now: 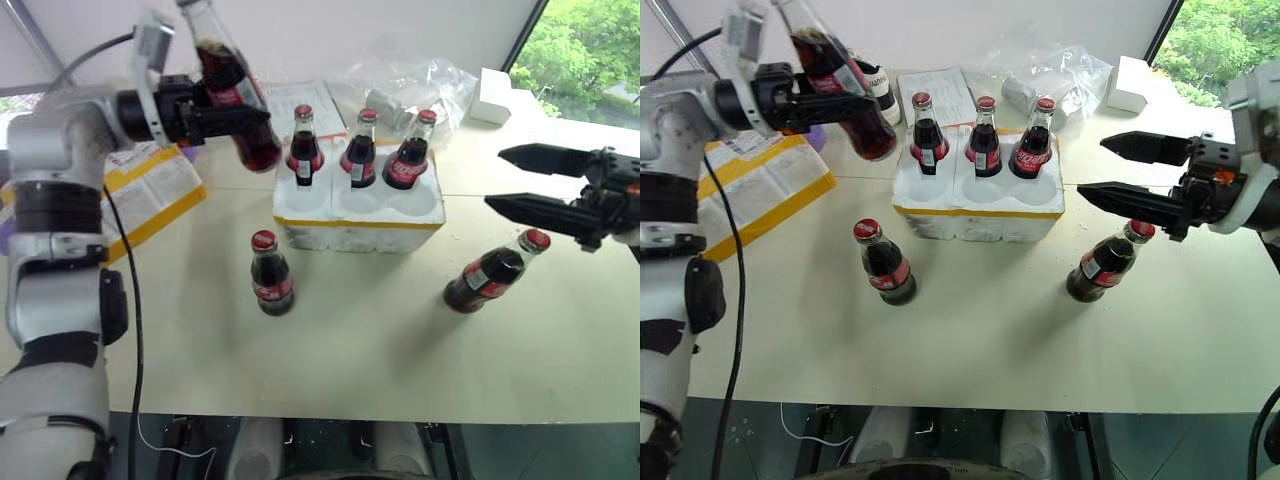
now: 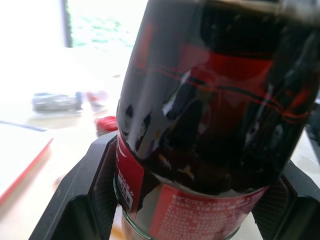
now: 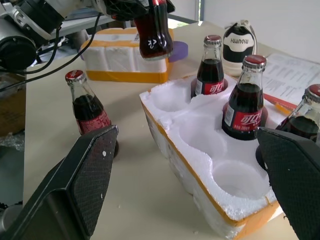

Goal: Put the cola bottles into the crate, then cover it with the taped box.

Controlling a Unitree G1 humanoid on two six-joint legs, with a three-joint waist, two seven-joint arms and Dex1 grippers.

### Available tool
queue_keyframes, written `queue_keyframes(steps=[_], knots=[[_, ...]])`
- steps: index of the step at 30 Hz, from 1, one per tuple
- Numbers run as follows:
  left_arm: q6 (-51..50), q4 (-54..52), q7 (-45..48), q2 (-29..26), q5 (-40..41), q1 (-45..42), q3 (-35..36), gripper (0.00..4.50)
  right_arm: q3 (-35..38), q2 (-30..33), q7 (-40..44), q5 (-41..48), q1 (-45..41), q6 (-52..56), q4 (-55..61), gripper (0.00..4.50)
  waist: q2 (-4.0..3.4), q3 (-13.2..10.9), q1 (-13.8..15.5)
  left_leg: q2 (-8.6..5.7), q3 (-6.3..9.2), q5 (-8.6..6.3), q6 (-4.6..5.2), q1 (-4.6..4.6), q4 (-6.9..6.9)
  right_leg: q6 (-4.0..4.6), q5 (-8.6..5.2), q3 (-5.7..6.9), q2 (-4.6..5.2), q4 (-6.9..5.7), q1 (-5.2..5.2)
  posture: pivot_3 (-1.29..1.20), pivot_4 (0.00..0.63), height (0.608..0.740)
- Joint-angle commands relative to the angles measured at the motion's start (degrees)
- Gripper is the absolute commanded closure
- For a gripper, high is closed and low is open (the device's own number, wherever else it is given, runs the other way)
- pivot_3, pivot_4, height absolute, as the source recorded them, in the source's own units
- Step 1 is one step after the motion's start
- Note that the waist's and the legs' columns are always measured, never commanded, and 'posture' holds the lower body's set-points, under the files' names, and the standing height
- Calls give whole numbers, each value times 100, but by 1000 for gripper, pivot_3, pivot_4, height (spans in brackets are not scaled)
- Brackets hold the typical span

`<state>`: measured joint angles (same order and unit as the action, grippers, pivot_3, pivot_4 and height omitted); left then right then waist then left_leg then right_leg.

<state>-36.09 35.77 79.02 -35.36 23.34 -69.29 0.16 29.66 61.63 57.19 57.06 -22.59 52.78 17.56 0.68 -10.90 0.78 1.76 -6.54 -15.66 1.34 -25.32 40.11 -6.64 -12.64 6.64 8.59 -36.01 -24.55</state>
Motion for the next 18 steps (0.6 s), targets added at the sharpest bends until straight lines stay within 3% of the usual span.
queue_keyframes(steps=[1, 18], knots=[[426, 185, 204, 138, -139, -337, -99, 1683, 383, 22, -114, 143, 55, -66, 207, 0, 3, -3, -10, 0, 0, 0, 0, -2, 0, 0, 0, 0, -1, 0, -2, 0, 150, 740], [1840, 945, 329, 915, -1064, -61, -654, 1683, 643, -22, -543, 418, 370, -85, 414, 0, 8, -9, -1, 1, 12, 0, 1, -7, 1, 0, 0, -1, 1, 1, -10, 0, 150, 740]])
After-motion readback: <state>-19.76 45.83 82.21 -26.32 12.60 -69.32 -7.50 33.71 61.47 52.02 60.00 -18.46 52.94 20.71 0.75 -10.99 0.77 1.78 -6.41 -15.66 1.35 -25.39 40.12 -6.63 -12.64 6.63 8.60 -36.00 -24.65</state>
